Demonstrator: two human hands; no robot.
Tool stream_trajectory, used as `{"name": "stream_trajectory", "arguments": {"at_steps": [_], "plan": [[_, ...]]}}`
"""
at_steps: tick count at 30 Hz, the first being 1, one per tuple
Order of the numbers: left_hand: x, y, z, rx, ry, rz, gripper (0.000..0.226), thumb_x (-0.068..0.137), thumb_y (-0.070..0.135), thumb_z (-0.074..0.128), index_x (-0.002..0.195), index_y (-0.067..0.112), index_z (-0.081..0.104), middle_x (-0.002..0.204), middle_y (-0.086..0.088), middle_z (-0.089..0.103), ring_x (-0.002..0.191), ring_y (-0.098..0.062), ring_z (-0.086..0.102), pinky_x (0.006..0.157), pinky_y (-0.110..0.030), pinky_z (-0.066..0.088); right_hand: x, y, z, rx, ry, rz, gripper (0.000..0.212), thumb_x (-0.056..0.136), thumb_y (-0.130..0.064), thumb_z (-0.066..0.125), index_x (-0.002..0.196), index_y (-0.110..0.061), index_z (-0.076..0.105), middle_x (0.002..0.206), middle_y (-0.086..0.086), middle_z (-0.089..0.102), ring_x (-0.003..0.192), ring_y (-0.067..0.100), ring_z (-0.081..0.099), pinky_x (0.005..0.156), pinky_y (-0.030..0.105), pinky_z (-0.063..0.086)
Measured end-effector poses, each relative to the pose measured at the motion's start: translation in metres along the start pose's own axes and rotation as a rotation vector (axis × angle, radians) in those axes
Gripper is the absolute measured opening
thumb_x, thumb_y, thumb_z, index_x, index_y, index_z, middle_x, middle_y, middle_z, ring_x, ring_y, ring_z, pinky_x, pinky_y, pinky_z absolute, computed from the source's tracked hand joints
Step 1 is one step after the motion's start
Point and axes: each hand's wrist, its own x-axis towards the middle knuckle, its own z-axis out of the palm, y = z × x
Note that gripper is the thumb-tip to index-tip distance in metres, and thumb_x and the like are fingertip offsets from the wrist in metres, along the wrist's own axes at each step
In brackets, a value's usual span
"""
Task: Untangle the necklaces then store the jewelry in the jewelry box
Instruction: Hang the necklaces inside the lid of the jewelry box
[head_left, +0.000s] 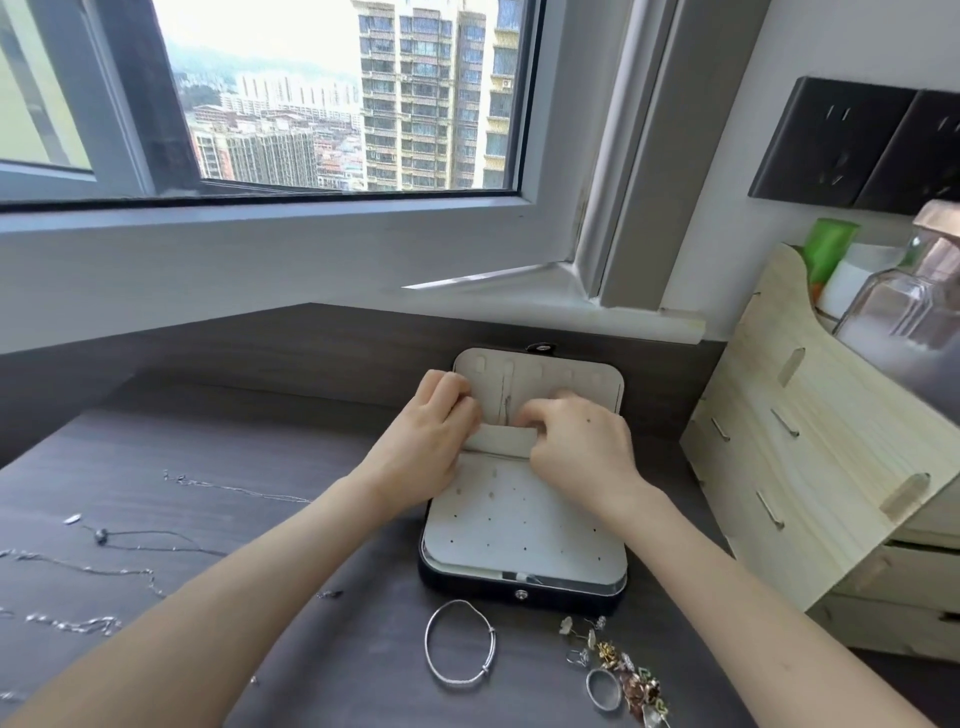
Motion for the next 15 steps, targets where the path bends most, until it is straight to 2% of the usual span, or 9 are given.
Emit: {"name": "stream_trajectory", "arguments": {"at_steps": [5, 8, 10, 13, 15], "plan": [[0.006, 0.000, -0.001, 0.076, -0.091, -0.081, 0.026, 0.059, -0.014, 0.063, 0.078, 0.002, 0.055, 0.088, -0.013, 0.048, 0.081, -0.025, 0.036, 0.068, -0.030, 0.038, -0.010, 0.000, -0.007, 0.102, 0.134, -0.019, 0.030, 0.085, -0.008, 0.047, 0.101, -0.024, 0.068, 0.099, -0.006, 0.063, 0.093, 0.018, 0.058, 0.072, 0.029, 0.042], [0.007, 0.005, -0.009, 0.100, -0.158, -0.126, 0.032, 0.053, -0.015, 0.060, 0.081, -0.001, 0.059, 0.086, -0.018, 0.053, 0.077, -0.034, 0.049, 0.063, -0.040, 0.049, -0.029, -0.007, -0.018, 0.166, -0.008, -0.116, 0.016, 0.087, -0.021, 0.055, 0.092, -0.027, 0.069, 0.084, -0.012, 0.061, 0.075, 0.004, 0.051, 0.068, 0.026, 0.041], [0.006, 0.010, -0.019, 0.118, -0.163, -0.134, 0.032, 0.054, -0.016, 0.061, 0.082, 0.000, 0.061, 0.086, -0.017, 0.055, 0.076, -0.035, 0.051, 0.063, -0.038, 0.050, -0.047, -0.014, -0.025, 0.208, -0.133, -0.173, 0.008, 0.085, -0.027, 0.061, 0.084, -0.029, 0.069, 0.076, -0.013, 0.059, 0.064, 0.001, 0.047, 0.061, 0.020, 0.034], [-0.001, 0.016, -0.042, 0.111, -0.144, -0.134, 0.030, 0.059, -0.018, 0.062, 0.081, 0.002, 0.064, 0.085, -0.015, 0.056, 0.073, -0.033, 0.050, 0.062, -0.033, 0.046, -0.077, -0.026, -0.029, 0.232, -0.252, -0.229, 0.005, 0.082, -0.031, 0.065, 0.079, -0.030, 0.069, 0.066, -0.016, 0.056, 0.063, -0.002, 0.047, 0.059, 0.019, 0.032], [-0.010, 0.019, -0.062, 0.094, -0.167, -0.168, 0.026, 0.066, -0.017, 0.059, 0.083, 0.002, 0.066, 0.086, -0.016, 0.057, 0.074, -0.034, 0.050, 0.062, -0.037, 0.047, -0.093, -0.036, -0.026, 0.210, -0.285, -0.254, 0.007, 0.083, -0.030, 0.064, 0.080, -0.028, 0.070, 0.067, -0.015, 0.056, 0.065, 0.001, 0.047, 0.061, 0.019, 0.034]]}}
